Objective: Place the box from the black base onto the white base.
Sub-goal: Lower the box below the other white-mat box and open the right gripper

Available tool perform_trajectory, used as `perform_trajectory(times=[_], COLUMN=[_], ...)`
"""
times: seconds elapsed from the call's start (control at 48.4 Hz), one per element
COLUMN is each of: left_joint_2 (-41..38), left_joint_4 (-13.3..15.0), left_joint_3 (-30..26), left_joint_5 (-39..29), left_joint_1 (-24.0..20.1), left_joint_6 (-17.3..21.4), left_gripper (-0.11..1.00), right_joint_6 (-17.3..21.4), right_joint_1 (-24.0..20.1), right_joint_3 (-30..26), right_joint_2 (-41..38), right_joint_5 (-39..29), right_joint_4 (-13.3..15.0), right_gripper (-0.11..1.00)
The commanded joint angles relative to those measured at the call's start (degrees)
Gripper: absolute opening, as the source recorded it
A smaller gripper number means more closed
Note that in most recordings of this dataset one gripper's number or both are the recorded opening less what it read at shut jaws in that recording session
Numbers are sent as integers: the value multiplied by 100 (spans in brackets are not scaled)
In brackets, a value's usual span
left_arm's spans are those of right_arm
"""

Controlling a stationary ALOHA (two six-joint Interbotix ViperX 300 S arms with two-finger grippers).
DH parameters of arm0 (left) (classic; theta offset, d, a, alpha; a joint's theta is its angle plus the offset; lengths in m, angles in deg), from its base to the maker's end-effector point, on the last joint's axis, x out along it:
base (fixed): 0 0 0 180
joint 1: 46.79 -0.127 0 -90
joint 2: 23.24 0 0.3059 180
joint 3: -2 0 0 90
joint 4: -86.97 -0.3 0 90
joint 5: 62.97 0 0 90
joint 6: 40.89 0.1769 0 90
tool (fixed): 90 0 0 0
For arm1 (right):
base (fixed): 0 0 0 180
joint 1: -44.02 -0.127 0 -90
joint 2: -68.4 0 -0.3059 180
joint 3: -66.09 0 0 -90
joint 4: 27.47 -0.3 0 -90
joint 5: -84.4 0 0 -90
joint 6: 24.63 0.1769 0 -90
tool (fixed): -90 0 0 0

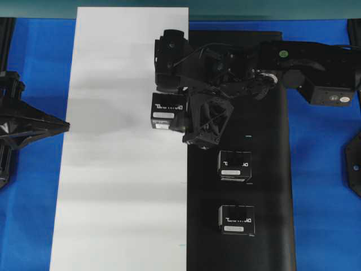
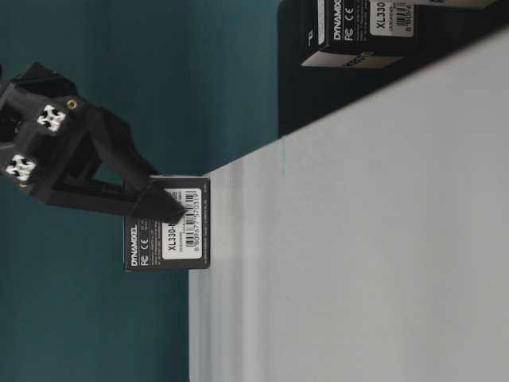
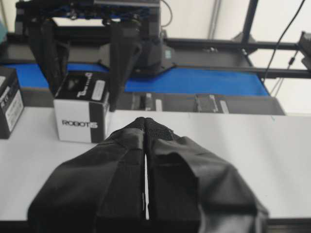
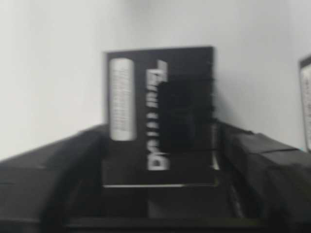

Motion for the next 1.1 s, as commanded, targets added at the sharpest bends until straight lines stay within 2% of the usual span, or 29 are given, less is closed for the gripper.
perform_trajectory(times=[0.0, 0.103, 0.579, 0.827, 1.075], left_joint_2=[-44, -44, -18, -18, 53], left_joint_4=[-9, -18, -9, -9, -9], left_joint_3=[-97, -97, -105, -97, -114], left_joint_5=[26, 35, 26, -167, -316], left_joint_1=[9, 9, 9, 9, 9], left_joint_6=[0, 0, 0, 0, -9], left_gripper=[-3, -3, -3, -3, -3], right_joint_6=[0, 0, 26, 26, 35], right_joint_1=[-18, -35, 18, 44, 44], right_joint_3=[-9, 18, 79, 167, 501], right_joint_2=[-53, -35, 202, 712, 1406], right_joint_5=[123, 325, 422, 404, 571], right_joint_4=[9, 9, 9, 9, 9], right_gripper=[89, 99, 98, 98, 98])
